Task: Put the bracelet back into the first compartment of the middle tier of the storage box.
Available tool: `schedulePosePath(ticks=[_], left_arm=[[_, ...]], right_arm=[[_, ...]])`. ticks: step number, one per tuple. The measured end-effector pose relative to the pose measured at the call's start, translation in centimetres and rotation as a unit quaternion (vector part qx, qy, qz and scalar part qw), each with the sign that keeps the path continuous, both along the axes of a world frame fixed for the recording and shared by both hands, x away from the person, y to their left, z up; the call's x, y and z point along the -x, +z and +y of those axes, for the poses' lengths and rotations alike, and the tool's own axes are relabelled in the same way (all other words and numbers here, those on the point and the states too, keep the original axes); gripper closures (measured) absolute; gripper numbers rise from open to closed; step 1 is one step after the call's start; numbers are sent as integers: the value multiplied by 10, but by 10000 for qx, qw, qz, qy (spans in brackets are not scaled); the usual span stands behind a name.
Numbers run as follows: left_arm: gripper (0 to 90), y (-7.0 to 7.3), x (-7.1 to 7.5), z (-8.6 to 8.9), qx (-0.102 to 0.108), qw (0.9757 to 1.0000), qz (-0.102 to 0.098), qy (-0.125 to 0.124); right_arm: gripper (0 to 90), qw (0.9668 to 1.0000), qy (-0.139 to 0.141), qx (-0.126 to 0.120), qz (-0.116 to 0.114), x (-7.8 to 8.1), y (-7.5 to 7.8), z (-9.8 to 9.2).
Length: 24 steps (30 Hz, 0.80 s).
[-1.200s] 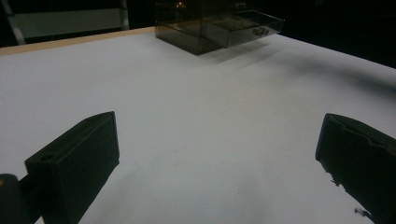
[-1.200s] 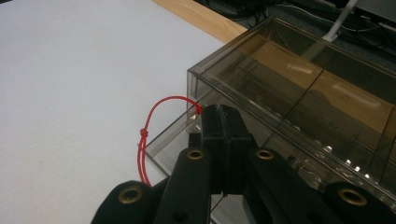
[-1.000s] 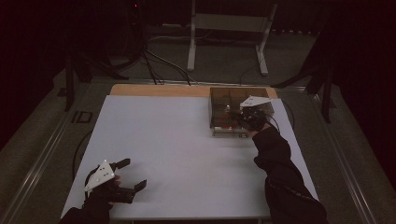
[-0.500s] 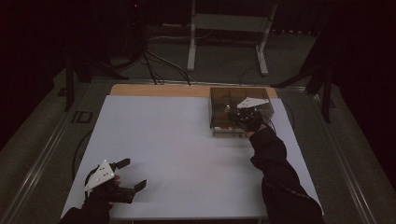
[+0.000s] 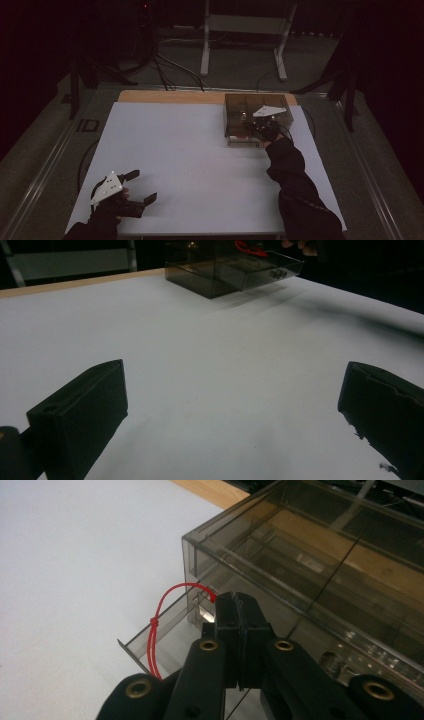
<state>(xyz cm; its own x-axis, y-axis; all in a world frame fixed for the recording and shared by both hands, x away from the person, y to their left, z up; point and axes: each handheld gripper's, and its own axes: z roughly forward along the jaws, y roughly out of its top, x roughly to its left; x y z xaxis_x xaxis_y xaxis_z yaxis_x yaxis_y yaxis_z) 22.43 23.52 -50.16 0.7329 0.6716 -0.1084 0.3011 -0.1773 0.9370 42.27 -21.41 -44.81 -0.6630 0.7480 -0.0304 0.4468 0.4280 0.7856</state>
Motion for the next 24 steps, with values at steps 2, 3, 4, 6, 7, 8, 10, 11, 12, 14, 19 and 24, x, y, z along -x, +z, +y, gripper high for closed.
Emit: schedulePosePath(ticks=[2,3,4,6,7,8,10,11,12,14,19,24], left_arm=[[11,0,0,0,4,10000,-3,7],[11,0,0,0,10,10000,-2,5],[11,0,0,0,4,10000,1,6],[11,0,0,0,5,10000,6,-1],[11,0,0,0,-2,10000,5,-3],[11,0,0,0,1,10000,3,1],[11,0,0,0,-1,10000,0,-2],[11,0,0,0,-5,10000,-5,0],[11,0,0,0,0,10000,-2,2],[11,0,0,0,-2,10000,3,5],[11,0,0,0,4,10000,11,-1],[11,0,0,0,-8,10000,0,-1]], right_arm=[[900,10000,-27,40,4,0,-2,1],[899,10000,-30,40,0,0,-2,1],[877,10000,-46,32,-58,1,-2,1],[841,9999,-56,16,-85,2,-1,1],[817,9999,-57,6,-99,2,-1,1],[804,9999,-69,-3,-116,3,-1,1],[745,9999,-67,-79,-90,4,1,0],[714,9998,-86,-129,-78,4,2,-1],[693,9998,-90,-168,-53,4,2,-1],[636,9997,-79,-241,-33,5,3,-2],[512,9996,-77,-285,-27,10,5,-4],[340,9991,-93,-412,5,16,5,-7]])
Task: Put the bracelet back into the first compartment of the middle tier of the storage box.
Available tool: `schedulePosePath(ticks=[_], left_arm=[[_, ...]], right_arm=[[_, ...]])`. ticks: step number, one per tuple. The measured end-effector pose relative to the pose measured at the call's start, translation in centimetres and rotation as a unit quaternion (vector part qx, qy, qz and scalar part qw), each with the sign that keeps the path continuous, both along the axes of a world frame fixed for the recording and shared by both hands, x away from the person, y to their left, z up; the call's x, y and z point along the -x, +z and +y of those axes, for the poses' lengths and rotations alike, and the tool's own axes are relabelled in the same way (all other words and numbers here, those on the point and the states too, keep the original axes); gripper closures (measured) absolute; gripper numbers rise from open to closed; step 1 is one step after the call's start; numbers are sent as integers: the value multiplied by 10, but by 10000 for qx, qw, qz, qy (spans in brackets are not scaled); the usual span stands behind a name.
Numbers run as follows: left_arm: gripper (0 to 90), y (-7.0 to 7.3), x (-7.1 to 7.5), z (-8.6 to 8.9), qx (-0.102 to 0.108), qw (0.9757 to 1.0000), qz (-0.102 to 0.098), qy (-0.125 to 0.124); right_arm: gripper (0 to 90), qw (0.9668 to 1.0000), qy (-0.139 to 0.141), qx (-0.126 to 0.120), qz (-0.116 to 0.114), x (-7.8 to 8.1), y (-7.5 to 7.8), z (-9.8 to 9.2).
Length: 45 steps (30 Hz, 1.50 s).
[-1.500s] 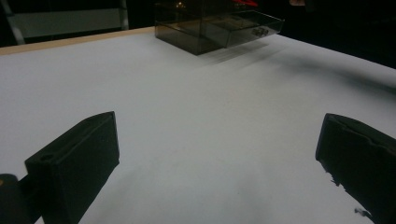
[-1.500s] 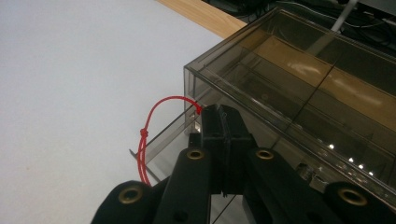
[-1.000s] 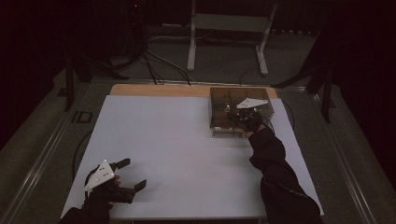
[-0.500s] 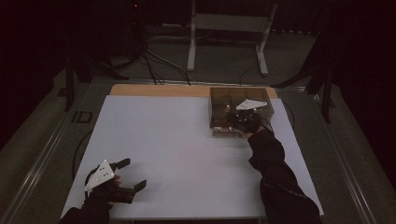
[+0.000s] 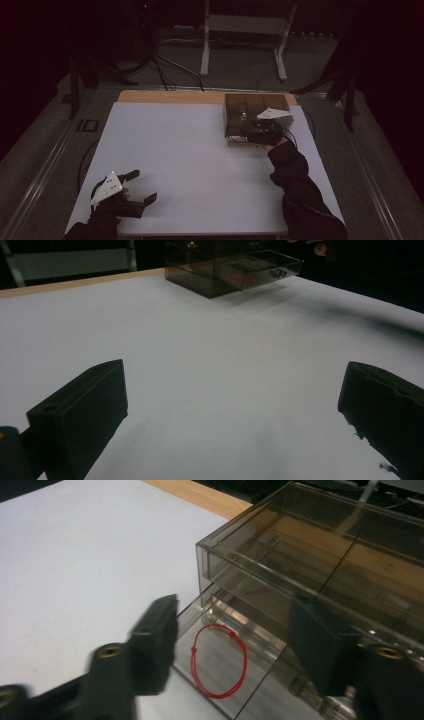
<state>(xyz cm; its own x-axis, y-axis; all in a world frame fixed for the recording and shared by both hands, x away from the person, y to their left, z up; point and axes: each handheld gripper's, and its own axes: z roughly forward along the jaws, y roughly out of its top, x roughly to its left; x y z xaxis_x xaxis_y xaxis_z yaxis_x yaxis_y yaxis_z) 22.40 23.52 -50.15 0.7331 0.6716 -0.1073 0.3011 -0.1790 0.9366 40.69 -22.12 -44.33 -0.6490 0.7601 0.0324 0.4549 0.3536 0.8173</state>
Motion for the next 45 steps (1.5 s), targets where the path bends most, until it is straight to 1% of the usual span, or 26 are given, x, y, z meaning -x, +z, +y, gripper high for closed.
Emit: schedulePosePath(ticks=[1,3,5,7,9,12,17,21,25,30,33,35,37,40,41,42,45], left_arm=[[11,0,0,0,-5,10000,-3,-3],[11,0,0,0,-18,10000,-2,-5],[11,0,0,0,-17,10000,-1,-10],[11,0,0,0,-21,10000,-6,-10],[11,0,0,0,-16,10000,-10,-10],[11,0,0,0,-11,10000,-10,-9],[11,0,0,0,-19,10000,-5,-8],[11,0,0,0,-13,10000,-11,-9],[11,0,0,0,-19,10000,-7,-11],[11,0,0,0,-14,10000,-11,-15],[11,0,0,0,-5,10000,-8,-9],[11,0,0,0,0,10000,-2,-18],[11,0,0,-1,-5,10000,-1,-20],[11,0,-1,-1,-7,10000,19,-38],[11,0,-1,-1,-5,10000,15,-38],[11,0,0,-1,0,10000,9,-32],[11,0,0,0,7,10000,-3,-22]], right_arm=[[301,10000,-49,15,-3,1,0,0],[249,9998,-164,-66,-49,3,2,-3],[154,9997,-213,-123,-86,6,4,-7],[141,9995,-255,-172,-79,8,5,-10],[97,9994,-282,-184,-13,9,6,-13],[81,9992,-328,-215,11,12,6,-19],[81,9986,-424,-299,40,18,6,-30],[81,9982,-554,-225,85,23,4,-37],[82,9975,-663,-239,60,30,1,-43],[85,9967,-776,-229,86,37,-4,-50],[85,9966,-798,-185,42,44,-8,-53],[84,9964,-828,-151,-32,49,-9,-54],[84,9963,-836,-171,-35,51,-9,-54],[85,9964,-825,-196,-45,59,-13,-56],[85,9964,-824,-194,-82,61,-15,-56],[85,9958,-883,-192,-121,64,-16,-57],[85,9952,-943,-234,-125,68,-19,-59]])
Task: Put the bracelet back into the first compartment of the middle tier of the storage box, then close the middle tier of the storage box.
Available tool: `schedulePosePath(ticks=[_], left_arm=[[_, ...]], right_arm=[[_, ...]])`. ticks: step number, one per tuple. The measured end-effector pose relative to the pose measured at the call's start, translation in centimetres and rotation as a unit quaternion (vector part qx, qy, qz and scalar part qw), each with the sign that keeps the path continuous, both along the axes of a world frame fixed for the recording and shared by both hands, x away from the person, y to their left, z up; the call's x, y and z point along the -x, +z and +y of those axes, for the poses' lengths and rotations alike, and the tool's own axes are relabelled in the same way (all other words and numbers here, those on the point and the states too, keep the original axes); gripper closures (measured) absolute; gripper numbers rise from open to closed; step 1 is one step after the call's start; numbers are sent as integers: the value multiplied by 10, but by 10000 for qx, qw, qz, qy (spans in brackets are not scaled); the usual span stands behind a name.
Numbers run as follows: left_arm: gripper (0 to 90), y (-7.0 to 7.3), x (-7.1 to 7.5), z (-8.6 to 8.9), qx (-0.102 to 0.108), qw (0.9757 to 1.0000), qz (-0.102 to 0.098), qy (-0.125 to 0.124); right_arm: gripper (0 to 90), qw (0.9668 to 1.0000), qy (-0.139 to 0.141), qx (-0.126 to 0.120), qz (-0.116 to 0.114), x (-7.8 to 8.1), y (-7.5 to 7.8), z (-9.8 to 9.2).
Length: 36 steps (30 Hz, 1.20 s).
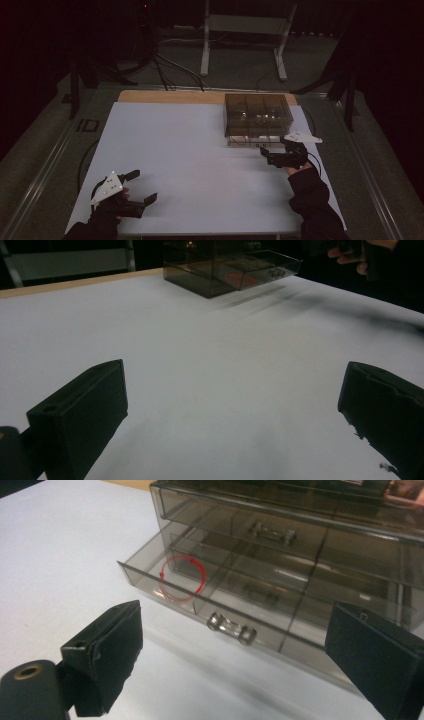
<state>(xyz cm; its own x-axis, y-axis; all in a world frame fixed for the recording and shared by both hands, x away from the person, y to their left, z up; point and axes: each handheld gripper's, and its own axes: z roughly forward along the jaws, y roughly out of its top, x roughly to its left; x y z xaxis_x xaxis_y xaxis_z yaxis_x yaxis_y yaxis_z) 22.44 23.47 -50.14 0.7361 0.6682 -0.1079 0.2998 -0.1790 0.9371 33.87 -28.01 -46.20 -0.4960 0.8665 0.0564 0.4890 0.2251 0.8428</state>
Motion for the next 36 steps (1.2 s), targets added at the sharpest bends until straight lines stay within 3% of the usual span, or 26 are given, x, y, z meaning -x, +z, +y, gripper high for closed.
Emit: schedulePosePath(ticks=[11,19,36], left_arm=[[11,0,0,0,0,10000,-5,-3],[11,0,0,0,-5,10000,3,-9],[11,0,0,0,-7,10000,-5,-2]], right_arm=[[84,9996,-245,159,1,20,-14,-6],[85,9995,-229,181,134,29,-23,-7],[85,9986,-245,343,320,30,-34,-7]])
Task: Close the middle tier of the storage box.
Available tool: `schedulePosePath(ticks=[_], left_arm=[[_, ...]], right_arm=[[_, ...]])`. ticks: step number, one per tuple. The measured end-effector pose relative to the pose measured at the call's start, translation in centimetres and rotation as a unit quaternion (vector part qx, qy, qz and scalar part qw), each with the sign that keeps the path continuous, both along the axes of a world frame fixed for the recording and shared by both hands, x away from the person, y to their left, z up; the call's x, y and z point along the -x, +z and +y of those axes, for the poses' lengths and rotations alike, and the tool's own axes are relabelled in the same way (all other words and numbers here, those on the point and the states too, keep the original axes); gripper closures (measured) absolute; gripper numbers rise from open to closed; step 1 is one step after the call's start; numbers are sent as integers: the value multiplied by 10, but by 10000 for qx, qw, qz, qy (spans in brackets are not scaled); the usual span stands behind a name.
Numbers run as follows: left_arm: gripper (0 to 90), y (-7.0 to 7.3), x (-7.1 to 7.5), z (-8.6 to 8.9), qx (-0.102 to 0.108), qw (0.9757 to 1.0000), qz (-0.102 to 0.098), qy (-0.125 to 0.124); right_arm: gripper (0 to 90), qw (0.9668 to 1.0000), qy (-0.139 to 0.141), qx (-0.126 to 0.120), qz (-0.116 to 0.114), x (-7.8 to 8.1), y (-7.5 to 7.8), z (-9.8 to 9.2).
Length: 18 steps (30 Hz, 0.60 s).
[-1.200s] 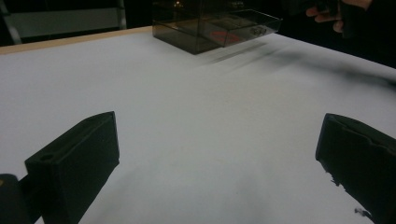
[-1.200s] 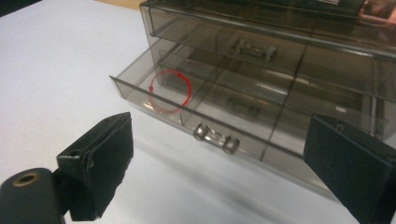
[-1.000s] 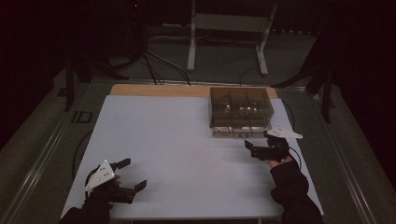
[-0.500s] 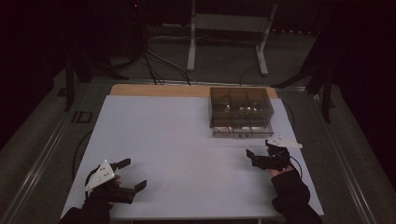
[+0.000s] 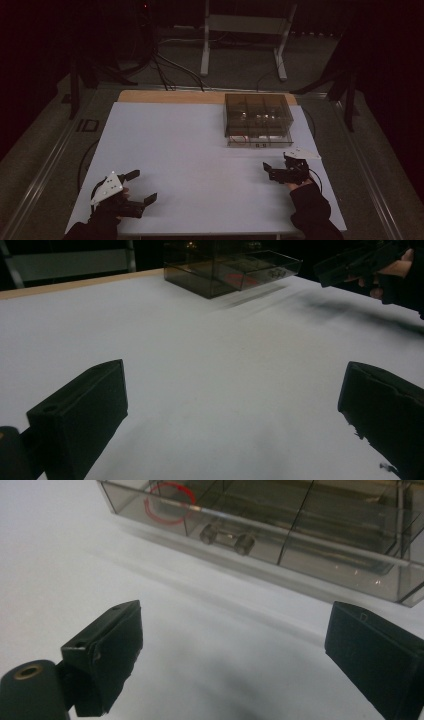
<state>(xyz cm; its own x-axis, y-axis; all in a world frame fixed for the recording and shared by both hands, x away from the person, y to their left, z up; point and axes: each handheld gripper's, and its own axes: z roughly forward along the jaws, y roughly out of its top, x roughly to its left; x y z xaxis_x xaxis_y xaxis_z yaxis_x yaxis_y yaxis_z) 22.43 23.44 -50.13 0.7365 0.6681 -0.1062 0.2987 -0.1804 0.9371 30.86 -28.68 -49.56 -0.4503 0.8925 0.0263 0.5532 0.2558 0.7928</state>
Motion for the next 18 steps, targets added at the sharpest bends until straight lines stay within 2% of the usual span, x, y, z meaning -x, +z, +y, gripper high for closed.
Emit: schedulePosePath(ticks=[7,13,18], left_arm=[[11,-1,-2,0,4,10000,15,-20],[11,-1,-1,0,18,10000,17,-16],[11,0,-1,0,24,10000,8,-6]], right_arm=[[84,9997,-184,167,-58,-1,-2,3],[85,9991,-217,364,94,-2,-7,9],[85,9987,-236,425,125,-4,-8,14]])
